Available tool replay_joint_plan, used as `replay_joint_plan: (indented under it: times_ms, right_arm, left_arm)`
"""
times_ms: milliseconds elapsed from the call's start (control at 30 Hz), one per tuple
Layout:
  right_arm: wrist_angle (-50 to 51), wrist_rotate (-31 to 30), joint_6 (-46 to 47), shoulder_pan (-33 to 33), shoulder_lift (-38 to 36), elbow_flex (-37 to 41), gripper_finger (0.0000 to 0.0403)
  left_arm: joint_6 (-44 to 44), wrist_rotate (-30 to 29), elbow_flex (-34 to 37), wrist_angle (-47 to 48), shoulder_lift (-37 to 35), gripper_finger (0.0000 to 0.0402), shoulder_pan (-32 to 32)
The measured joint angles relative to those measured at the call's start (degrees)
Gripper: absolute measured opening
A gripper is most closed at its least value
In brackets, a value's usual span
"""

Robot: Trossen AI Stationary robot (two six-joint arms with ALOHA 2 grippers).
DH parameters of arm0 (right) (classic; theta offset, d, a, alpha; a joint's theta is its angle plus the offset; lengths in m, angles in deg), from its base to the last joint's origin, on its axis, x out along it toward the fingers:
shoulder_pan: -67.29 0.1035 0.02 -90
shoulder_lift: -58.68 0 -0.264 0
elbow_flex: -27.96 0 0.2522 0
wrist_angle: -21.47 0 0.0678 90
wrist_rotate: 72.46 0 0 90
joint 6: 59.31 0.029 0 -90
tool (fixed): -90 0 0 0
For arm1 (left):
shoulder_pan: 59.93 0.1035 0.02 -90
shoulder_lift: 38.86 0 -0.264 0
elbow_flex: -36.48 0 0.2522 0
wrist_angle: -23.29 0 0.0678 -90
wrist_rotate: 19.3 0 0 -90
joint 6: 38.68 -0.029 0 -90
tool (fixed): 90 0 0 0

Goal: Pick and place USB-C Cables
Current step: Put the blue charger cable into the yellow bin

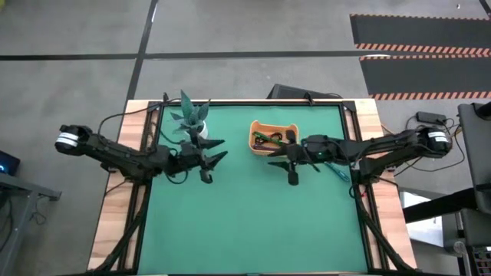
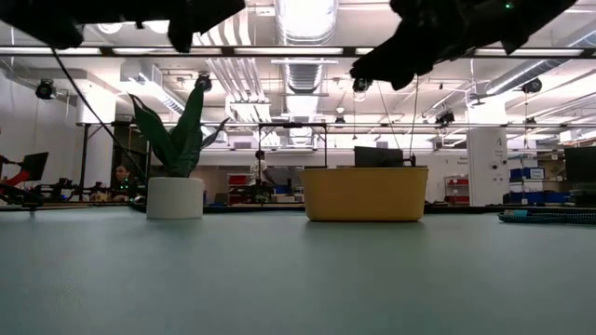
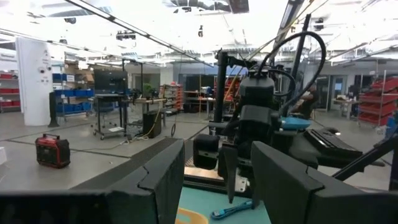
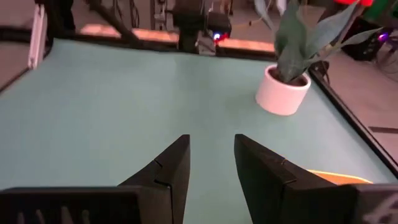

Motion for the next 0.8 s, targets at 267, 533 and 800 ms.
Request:
replay_joint_plan:
  times_ms: [267,533,800]
  right_arm:
    - [-0.04,0.04,-0.55,2.61,-10.47,5.32,0.011]
    - [-0.22,0.02,-2.94,4.97,-17.09,7.87,0.0107]
    - [0.34,0.15,-5.97,8.07,-22.61,8.81,0.0098]
  left_arm:
    - [-1.26,-0.01,-11.04,0.4,12.11,0.0171,0.0]
    - [-1.62,0.0,-22.2,8.79,19.39,0.0171,0.02]
    - [-1.61,0.01,-36.81,24.5,27.66,0.0171,0.06]
